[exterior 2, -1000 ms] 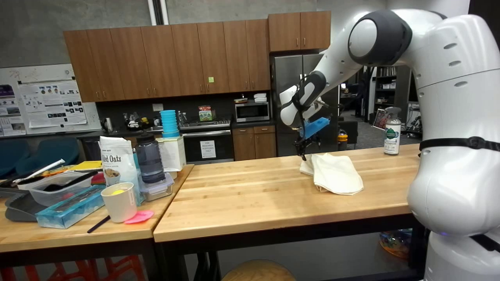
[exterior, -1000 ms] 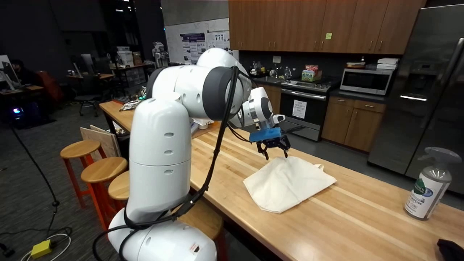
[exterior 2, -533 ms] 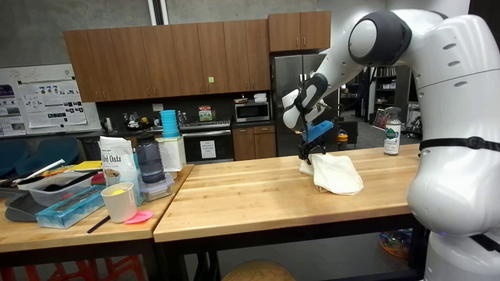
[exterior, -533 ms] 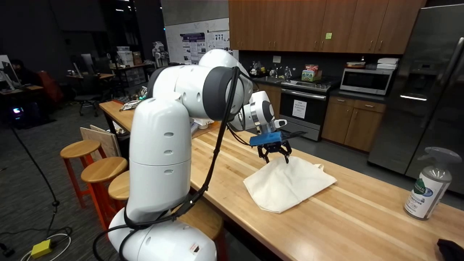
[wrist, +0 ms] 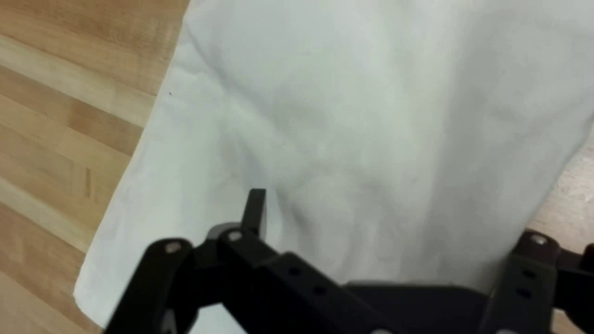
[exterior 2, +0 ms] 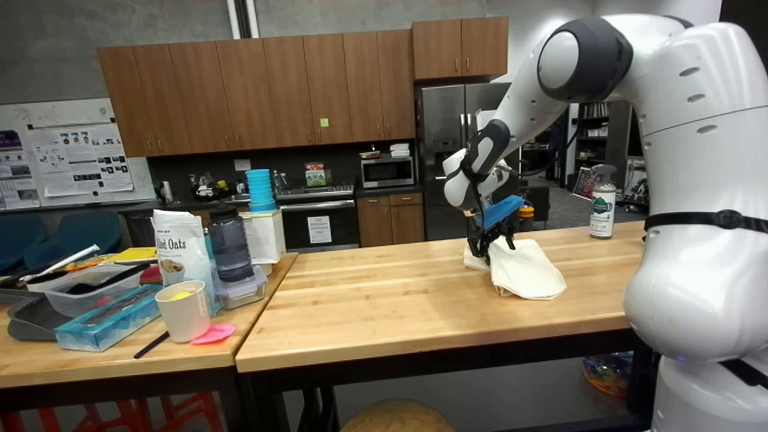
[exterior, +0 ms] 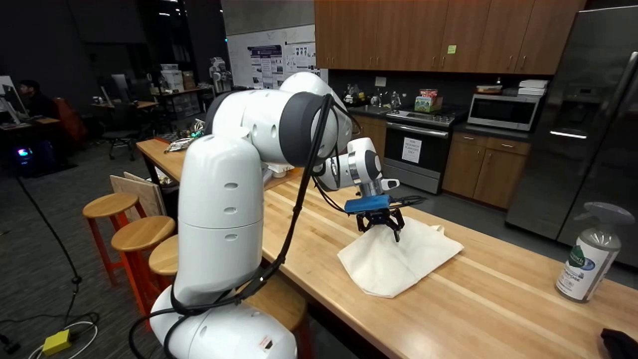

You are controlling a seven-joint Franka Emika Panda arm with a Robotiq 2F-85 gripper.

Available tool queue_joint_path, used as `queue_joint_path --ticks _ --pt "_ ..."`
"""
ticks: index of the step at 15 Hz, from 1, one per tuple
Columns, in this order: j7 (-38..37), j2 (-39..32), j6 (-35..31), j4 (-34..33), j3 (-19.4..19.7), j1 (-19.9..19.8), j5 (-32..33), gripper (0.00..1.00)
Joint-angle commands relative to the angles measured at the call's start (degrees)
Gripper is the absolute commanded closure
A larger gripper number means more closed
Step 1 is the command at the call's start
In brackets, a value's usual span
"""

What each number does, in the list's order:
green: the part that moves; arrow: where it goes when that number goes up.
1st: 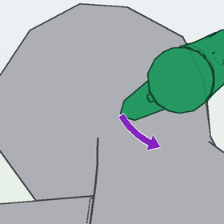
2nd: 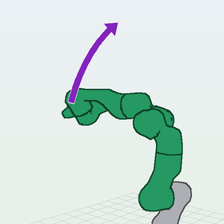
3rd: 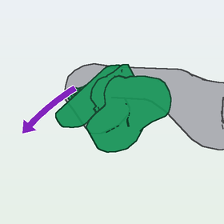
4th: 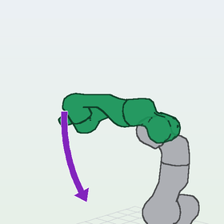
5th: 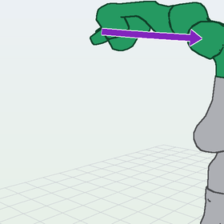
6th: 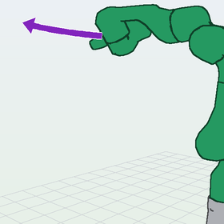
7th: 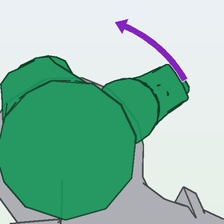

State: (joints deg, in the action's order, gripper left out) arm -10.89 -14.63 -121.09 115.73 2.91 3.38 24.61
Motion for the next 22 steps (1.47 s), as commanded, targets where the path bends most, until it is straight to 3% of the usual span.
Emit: queue_joint_path --ticks 1,3,4,6,12,13,15,18,22 --pt "-0.66 2.64 -0.67 2.96 0.21 -0.68 -0.21 0.32" --pt "-0.79 2.88 -0.66 3.35 0.23 -0.82 -0.2 0.48" --pt "-0.33 0.26 -0.01 0.91 -0.06 -0.52 -0.02 0.31" --pt "-0.51 0.61 -0.01 1.29 -0.07 -0.58 -0.02 0.47" --pt "-0.67 0.91 -0.05 1.64 -0.08 -0.6 -0.02 0.48" --pt "-0.68 0.93 -0.06 1.66 -0.08 -0.6 -0.02 0.73" --pt "-0.68 1.01 -0.09 1.57 -0.13 -0.52 0.16 0.77" --pt "-0.94 1.46 -0.05 1.4 -0.28 -0.23 0.65 1.0" --pt "-1.47 1.61 0.13 0.26 -0.31 0.22 1.1 0.99"
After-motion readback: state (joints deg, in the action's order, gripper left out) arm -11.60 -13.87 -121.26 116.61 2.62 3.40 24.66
